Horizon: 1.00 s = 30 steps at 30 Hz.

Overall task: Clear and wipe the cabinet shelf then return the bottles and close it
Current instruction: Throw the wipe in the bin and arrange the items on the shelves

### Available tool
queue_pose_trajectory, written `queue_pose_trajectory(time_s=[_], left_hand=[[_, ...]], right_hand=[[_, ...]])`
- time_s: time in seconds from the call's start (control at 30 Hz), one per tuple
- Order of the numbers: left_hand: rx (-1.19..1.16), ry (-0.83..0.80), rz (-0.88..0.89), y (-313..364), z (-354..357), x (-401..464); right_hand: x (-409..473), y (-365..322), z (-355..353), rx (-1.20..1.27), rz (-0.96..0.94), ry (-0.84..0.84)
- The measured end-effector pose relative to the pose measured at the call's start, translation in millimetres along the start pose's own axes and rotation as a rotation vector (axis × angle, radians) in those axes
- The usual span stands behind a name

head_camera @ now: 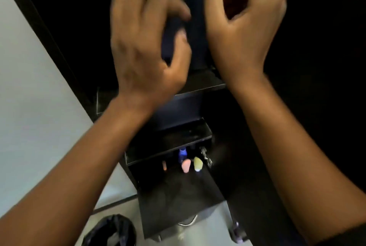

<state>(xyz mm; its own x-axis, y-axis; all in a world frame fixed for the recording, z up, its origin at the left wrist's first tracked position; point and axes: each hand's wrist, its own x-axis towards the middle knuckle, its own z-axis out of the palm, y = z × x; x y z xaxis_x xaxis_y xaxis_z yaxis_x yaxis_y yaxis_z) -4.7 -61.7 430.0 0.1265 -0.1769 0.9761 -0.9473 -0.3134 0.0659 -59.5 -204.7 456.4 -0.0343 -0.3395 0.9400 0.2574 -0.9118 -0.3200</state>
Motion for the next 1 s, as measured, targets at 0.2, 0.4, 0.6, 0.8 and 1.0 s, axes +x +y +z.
queue_pose_trajectory(time_s=[0.2, 0.4, 0.6, 0.8, 1.0], left_hand=[[-0.285, -0.380, -0.400, 18, 28, -176], [-0.231, -0.781, -0.817, 28, 62, -335], [-0.050, -0.909, -0.896, 7, 108, -407], [0.038, -1.007, -0.925, -7, 144, -452], [0.037, -0.993, -1.009, -10, 162, -479]], right_hand=[[-184, 28, -65, 0.018, 0.374, -0.395], [-341, 96, -97, -0.320, 0.695, -0.932], [-415, 152, -84, -0.361, 0.885, -1.010], [-458, 188, -77, -0.402, 0.869, -1.086], [-485, 199, -78, -0.412, 0.948, -1.021]])
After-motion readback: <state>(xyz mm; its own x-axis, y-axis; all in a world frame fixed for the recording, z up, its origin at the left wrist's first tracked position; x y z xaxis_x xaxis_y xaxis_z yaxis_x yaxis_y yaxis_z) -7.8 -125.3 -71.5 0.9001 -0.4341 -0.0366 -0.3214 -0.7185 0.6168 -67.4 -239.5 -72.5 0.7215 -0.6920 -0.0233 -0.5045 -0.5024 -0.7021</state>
